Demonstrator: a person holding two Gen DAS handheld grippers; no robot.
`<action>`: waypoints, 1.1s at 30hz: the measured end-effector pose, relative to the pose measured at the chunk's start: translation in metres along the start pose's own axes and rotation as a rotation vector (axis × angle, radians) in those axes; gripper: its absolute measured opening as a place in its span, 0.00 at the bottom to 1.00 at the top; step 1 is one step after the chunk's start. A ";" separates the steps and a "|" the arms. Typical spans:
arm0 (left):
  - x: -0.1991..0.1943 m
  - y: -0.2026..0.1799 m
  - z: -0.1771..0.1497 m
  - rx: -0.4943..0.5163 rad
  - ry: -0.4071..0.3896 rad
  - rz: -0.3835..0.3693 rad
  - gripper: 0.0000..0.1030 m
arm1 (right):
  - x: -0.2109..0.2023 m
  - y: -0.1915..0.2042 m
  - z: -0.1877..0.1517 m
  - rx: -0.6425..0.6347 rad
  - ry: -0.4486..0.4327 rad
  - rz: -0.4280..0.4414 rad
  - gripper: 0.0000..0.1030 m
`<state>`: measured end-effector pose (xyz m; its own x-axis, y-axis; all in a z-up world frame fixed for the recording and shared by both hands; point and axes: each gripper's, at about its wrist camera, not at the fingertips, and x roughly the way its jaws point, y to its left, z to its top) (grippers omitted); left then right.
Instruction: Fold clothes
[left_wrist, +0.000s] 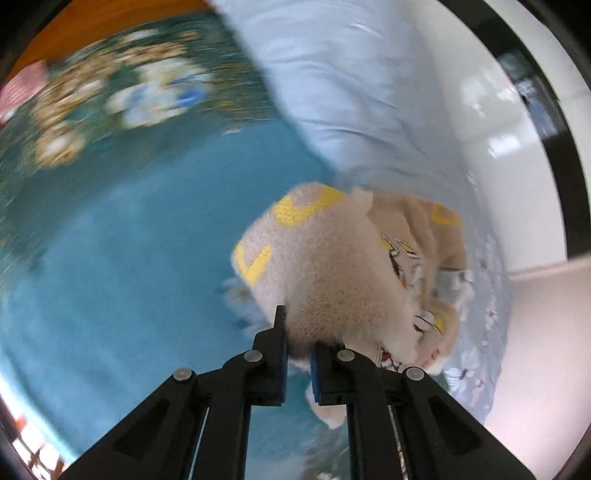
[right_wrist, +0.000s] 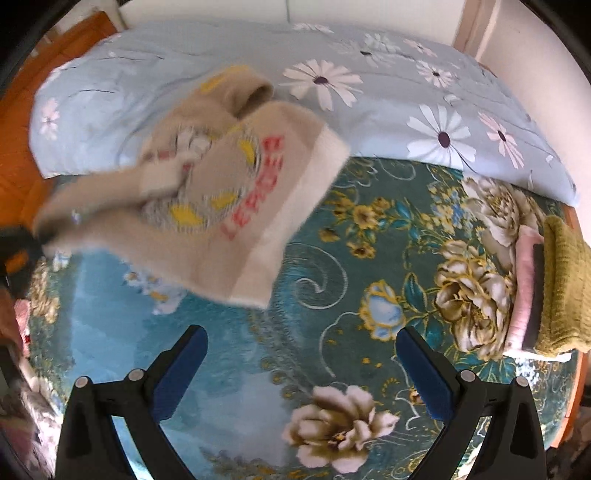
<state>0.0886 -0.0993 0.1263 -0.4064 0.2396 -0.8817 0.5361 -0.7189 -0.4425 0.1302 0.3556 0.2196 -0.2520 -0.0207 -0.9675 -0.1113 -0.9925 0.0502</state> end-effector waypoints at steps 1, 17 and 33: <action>-0.008 0.014 -0.011 -0.008 -0.002 0.036 0.09 | -0.005 0.003 -0.005 -0.009 -0.004 0.009 1.00; -0.091 0.141 -0.043 -0.157 -0.008 0.249 0.10 | -0.033 0.057 -0.004 -0.081 -0.049 0.323 1.00; -0.024 0.217 -0.036 -0.204 0.128 0.128 0.10 | 0.017 0.197 0.135 0.131 -0.008 0.462 0.87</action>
<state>0.2410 -0.2378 0.0453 -0.2352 0.2451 -0.9405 0.7201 -0.6060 -0.3380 -0.0258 0.1760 0.2460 -0.3112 -0.4542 -0.8348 -0.1058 -0.8564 0.5054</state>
